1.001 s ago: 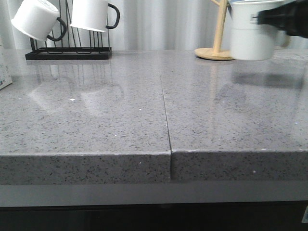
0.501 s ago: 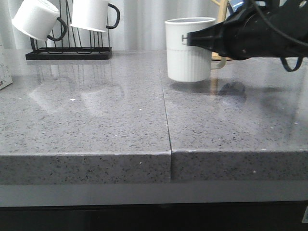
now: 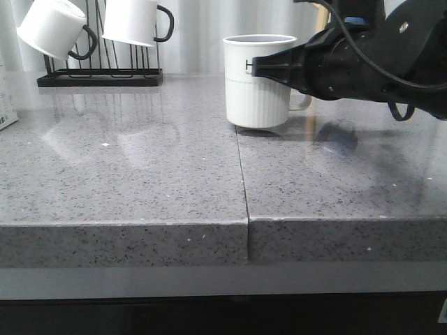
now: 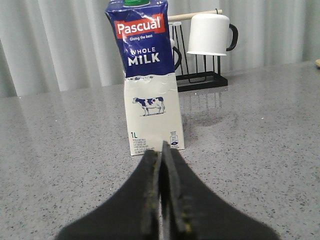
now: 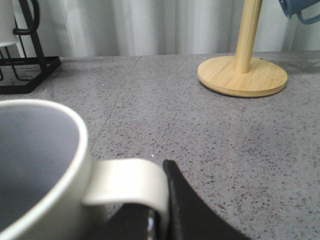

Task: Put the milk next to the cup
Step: 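Carry the HOME mug toward the table center and lower it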

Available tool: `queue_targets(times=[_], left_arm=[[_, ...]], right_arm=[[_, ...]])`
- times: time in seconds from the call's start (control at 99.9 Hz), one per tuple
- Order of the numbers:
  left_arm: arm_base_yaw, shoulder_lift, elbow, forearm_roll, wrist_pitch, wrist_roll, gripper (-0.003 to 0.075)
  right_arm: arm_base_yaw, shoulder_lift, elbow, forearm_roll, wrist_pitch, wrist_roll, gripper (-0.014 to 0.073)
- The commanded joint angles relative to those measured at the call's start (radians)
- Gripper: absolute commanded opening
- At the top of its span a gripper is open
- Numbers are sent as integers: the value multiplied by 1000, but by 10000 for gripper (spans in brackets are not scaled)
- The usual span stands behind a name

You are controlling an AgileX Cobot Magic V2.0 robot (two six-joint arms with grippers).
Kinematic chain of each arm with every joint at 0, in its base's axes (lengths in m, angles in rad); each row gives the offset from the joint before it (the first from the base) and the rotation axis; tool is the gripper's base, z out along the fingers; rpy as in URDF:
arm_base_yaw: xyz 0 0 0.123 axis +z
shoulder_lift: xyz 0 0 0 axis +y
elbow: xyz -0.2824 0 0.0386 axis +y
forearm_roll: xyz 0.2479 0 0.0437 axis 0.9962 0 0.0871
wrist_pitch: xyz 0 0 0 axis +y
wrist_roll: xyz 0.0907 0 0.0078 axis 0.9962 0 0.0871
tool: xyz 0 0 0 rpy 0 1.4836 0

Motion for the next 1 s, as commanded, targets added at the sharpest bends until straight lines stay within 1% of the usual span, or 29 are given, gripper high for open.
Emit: queue_targets(times=[0.0, 0.531, 0.611, 0.701, 0.871, 0.941, 0.991], left_arm=[[-4, -33, 52, -3, -79, -8, -21], [-4, -33, 52, -3, -79, -8, -21], [-4, -33, 52, -3, -79, -8, -21], [-4, -33, 52, -3, -79, -8, -20], [-4, -33, 52, -3, -79, -8, -21], [-4, -33, 52, -3, -79, -8, -21], [-4, -33, 52, -3, -79, -8, -21]], right_arm=[[3, -45, -26, -12, -101, -5, -108], [13, -5, -47, -10, -105, -2, -108], [13, -5, -49, -9, -103, -2, -90], [13, -5, -49, -9, -85, -2, -11], [13, -5, -37, -9, -51, -2, 246], [13, -5, -28, -8, -52, -2, 302], [13, -5, -20, -8, -55, -2, 305]])
